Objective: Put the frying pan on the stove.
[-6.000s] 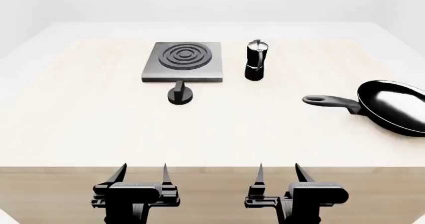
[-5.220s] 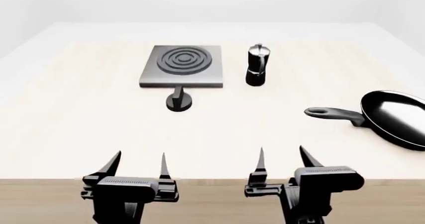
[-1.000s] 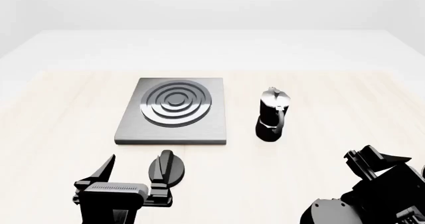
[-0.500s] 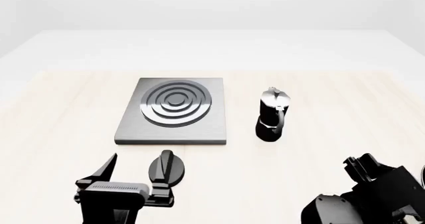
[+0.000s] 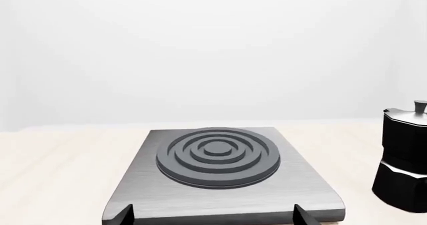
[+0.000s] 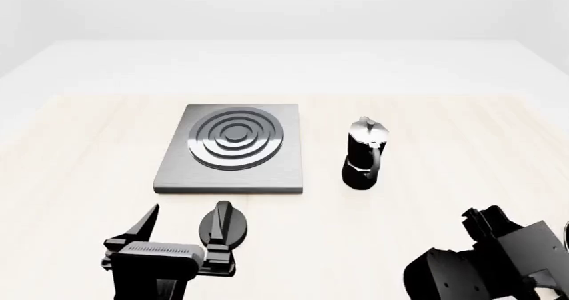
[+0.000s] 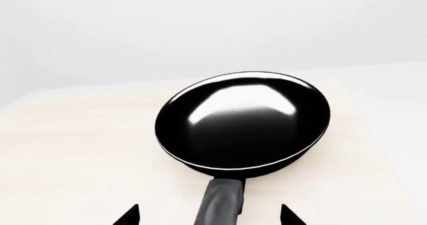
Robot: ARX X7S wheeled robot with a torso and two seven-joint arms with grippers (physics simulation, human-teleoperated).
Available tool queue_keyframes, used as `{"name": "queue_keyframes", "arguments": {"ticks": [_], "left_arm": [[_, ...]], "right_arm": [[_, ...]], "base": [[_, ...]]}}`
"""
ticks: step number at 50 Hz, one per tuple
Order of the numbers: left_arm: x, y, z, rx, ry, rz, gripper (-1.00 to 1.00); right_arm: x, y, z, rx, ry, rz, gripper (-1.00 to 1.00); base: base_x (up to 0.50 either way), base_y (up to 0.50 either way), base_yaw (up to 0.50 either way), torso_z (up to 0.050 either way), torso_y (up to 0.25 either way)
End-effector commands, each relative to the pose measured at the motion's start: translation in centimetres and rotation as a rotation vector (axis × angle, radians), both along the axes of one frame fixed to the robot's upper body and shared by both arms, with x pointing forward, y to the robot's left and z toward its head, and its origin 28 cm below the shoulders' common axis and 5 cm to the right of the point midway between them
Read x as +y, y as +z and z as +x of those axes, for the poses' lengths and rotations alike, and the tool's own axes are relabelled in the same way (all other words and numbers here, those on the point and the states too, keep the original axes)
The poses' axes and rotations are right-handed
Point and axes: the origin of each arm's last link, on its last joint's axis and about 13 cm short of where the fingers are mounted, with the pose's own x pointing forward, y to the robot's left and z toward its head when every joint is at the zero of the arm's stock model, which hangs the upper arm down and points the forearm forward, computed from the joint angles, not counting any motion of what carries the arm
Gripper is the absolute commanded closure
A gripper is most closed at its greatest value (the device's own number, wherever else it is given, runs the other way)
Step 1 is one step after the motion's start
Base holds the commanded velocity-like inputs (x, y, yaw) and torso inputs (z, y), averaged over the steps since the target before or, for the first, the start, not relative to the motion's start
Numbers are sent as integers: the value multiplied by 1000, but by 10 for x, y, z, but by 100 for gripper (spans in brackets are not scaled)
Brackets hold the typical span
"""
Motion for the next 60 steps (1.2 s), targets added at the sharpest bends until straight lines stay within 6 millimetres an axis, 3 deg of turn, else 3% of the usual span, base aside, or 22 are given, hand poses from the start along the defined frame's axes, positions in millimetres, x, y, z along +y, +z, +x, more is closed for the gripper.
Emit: {"name": "queue_keyframes", "arguments": {"ticks": [1,35,60], "left_arm": [[0,-1,0,0,2,3,-100],[1,-11,0,23,8,-5,-100],[-2,-10,0,22,0,-1,-100]], "right_arm": [[0,2,11,0,-46,12,-100],[-12,0,35,38,-60,100,-100],[-26,5,25,48,-79,162,-100]], "base": [[0,0,0,0,0],[0,0,0,0,0],[0,0,0,0,0]]}}
